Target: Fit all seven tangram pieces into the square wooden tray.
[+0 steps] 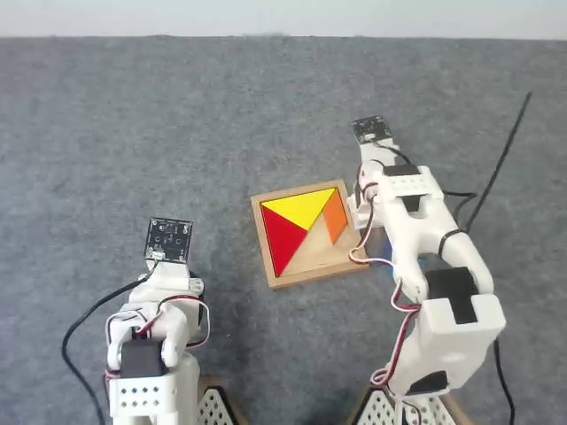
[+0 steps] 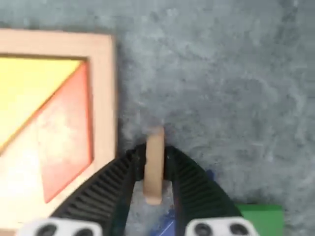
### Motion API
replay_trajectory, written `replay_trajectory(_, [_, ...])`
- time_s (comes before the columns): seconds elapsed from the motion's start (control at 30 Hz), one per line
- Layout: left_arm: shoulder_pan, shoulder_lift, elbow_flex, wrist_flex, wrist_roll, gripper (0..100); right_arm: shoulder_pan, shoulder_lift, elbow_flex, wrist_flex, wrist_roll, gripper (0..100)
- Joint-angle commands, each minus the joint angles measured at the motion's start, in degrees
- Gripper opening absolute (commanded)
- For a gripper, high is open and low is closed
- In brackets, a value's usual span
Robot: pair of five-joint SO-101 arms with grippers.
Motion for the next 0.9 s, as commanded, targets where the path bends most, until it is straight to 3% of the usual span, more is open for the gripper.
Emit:
replay_trajectory(0.0, [0.26,-0.97,-0.57,0.18,-0.09,2,-0.75,-0.57,-2.02,1.19,0.09,4.3])
replay_trajectory(0.6, [0.26,-0.97,-0.57,0.18,-0.09,2,-0.22,-14.73,-2.64,8.75,-6.77,0.7])
replay_trajectory(0.87, [0.26,-0.97,-0.57,0.18,-0.09,2,-11.82,-13.32,-2.9,3.74,-10.9,0.7])
